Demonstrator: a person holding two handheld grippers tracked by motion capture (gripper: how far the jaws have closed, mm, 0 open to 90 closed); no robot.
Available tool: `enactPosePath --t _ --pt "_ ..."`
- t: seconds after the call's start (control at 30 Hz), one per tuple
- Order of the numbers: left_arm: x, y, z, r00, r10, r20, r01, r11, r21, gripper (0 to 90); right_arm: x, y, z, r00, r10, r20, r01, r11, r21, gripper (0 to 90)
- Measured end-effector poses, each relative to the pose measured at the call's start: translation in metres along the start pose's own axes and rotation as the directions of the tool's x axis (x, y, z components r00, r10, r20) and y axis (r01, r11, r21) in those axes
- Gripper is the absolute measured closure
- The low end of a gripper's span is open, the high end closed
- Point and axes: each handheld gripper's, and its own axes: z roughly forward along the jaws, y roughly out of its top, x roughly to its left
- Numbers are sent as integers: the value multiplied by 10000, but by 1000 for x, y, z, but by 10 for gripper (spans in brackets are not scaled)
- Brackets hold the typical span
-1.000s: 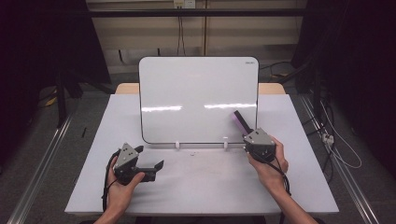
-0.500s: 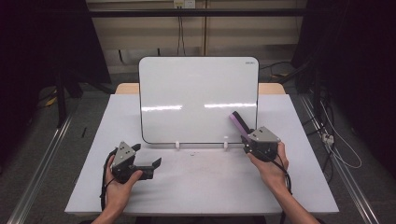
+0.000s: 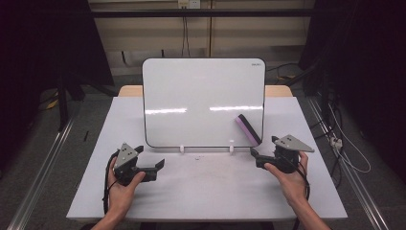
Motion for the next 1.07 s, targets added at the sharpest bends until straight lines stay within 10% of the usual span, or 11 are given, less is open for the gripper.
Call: enactPosePath --t 0.13,1.07 --pt "5 -1 0 9987 -496 -80 496 9987 109 71 -5 -2 -9 9999 68 -87 -68 10000 70 71" --pt "4 -8 -19 9987 -228 -446 225 9997 -71 68 -21 -50 -46 9929 1019 610 -993 9940 -449 60"
